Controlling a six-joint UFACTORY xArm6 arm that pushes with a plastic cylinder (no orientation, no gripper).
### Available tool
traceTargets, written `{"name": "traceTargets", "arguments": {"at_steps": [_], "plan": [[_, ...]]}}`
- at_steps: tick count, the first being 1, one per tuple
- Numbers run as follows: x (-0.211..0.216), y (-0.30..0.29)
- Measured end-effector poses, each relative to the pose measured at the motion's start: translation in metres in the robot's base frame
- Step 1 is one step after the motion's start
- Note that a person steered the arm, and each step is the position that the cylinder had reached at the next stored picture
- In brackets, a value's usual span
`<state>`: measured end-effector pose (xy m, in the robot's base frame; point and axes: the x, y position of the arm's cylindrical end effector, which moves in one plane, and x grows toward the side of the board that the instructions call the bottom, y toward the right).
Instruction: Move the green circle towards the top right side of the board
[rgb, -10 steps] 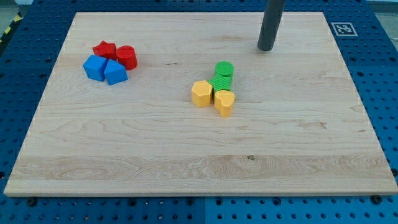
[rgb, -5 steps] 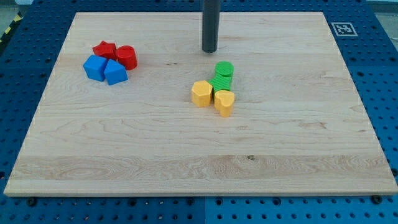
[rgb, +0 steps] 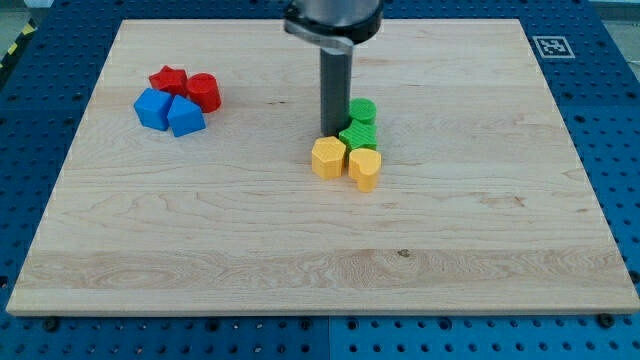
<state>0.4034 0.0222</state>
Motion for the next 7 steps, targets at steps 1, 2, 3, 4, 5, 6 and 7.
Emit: {"name": "traceTargets", "arguments": {"at_steps": [1,2,3,4,5,6,7], "plan": [[-0.016,0.037],[-0.021,0.081],[-0.023,0.129],[-0.046,0.175],[-0.074,0.205],[-0.097,0.229],[-0.11,0.239]]}}
